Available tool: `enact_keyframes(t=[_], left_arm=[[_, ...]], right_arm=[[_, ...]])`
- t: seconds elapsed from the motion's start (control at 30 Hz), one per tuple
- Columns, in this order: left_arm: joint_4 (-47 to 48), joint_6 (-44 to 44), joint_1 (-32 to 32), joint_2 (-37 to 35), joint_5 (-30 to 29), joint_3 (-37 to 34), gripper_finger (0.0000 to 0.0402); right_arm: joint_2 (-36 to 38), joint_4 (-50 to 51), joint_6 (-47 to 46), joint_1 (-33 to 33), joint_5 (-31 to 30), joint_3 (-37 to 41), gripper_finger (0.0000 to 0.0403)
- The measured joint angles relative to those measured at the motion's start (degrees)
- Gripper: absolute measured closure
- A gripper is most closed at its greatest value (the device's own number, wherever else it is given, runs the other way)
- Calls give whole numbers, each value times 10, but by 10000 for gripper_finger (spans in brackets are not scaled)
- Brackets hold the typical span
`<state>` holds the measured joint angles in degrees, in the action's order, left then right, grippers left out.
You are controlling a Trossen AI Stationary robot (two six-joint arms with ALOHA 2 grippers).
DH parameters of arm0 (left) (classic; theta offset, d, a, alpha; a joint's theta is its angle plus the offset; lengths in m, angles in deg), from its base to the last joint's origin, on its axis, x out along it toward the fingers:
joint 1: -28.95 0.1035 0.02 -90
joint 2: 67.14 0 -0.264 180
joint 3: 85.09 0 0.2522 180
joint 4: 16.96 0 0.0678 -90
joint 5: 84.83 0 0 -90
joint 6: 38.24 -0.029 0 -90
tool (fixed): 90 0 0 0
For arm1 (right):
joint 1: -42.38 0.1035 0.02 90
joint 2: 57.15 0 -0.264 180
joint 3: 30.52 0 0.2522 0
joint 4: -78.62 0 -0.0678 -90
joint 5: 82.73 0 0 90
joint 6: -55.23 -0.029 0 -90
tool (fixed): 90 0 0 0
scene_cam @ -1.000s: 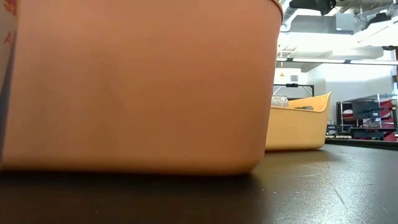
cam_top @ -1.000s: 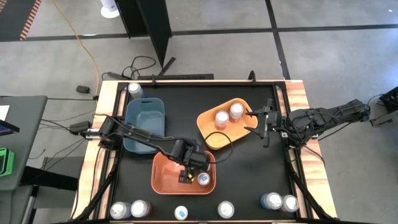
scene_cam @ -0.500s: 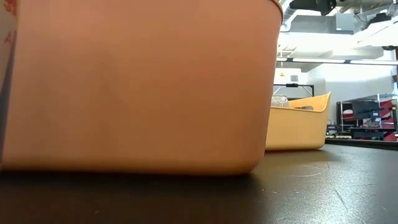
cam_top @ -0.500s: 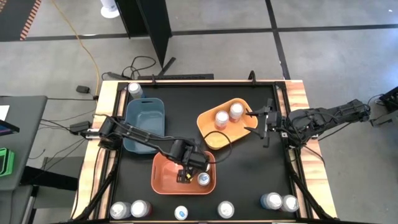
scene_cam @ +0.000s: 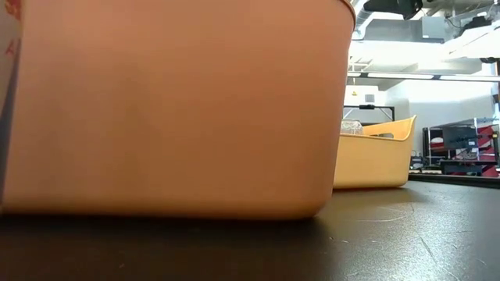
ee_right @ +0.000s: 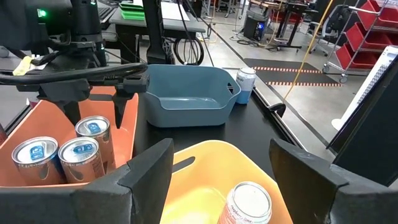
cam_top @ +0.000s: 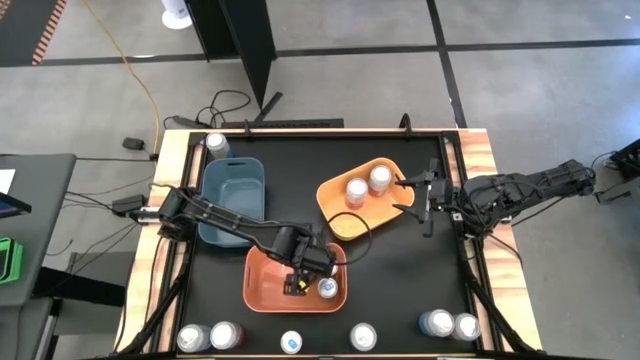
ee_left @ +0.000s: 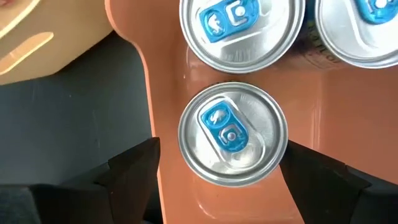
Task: Sort soda cans
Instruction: Put the blue soda can into the orange bin
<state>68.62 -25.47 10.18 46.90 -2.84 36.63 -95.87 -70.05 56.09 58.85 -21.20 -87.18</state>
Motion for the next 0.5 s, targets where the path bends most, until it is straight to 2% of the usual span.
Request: enact_keyframes(t=[0.5], left_arm=[[31,14,-2,-20,-3,0,82]], right_arm=[[0,0,0,0,0,0,121]])
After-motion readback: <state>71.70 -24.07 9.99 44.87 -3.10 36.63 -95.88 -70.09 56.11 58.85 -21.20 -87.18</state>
